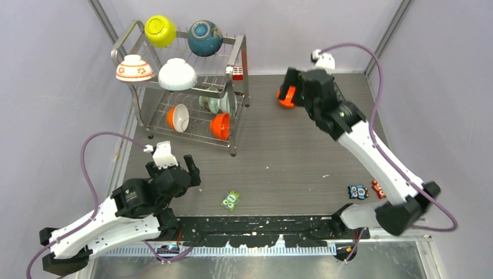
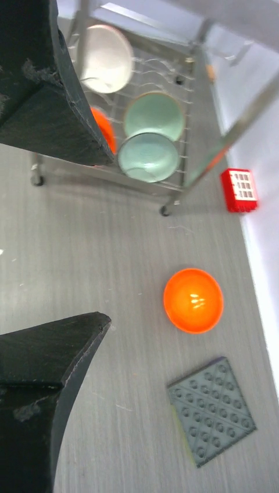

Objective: Unload the bowls from the dish rack
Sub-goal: Place the bowl at the center of the board, then pick up the bowl from the dish rack.

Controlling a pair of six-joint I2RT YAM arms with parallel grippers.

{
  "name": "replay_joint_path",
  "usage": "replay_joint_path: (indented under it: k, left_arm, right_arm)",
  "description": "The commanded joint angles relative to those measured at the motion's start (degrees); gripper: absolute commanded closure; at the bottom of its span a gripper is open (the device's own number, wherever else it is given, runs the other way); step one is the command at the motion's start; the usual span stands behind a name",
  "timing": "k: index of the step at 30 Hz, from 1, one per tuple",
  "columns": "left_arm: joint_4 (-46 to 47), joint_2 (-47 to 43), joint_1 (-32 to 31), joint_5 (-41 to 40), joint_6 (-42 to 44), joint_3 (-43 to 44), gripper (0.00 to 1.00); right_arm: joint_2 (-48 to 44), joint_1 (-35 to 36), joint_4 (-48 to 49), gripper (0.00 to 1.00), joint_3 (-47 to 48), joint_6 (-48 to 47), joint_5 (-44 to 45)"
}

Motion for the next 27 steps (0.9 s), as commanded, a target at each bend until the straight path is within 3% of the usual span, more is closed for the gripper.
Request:
replay_joint_path:
  k: [1, 7, 11, 16, 18, 21, 24, 27]
  left_arm:
    - [0.52, 6.90, 0.14, -3.41, 4.31, 4.54, 0.00]
    - [2.74, 13.33, 0.10, -3.53, 5.93, 6.08, 0.00]
    - [12.02, 14.42, 0.12, 4.11, 9.06, 1.99, 0.00]
    - [18.10, 12.65, 0.12, 9.31, 5.95, -3.06, 0.00]
    - [24.19, 9.46, 0.18, 11.60, 8.35, -6.48, 0.00]
    - [25.06, 6.25, 0.11, 9.21, 8.69, -8.32, 0.00]
    - [22.97, 7.41, 0.51, 4.76, 7.01, -6.88, 0.00]
    - [24.94, 13.94, 2.55, 7.73, 11.42, -3.08, 0.00]
  right_arm:
    - [-11.18, 0.87, 3.93, 0.00, -16.27, -0.39, -1.42]
    - [-27.89, 0.90, 14.07, 0.00, -37.17, 10.04, -10.17]
    - [-33.67, 0.52, 21.22, 0.00, -48.19, 14.04, -19.55]
    - [-34.27, -0.56, 20.79, 0.00, -53.03, 16.97, -22.76]
    - [-33.91, -0.84, 21.56, 0.00, -54.75, 18.00, -23.09]
    - [-32.91, -0.89, 21.34, 0.00, -56.37, 17.95, -22.49]
    - [-31.97, -0.90, 22.43, 0.00, -58.36, 16.56, -25.37]
    - [-31.77, -0.83, 25.65, 0.00, -60.41, 16.24, -29.06]
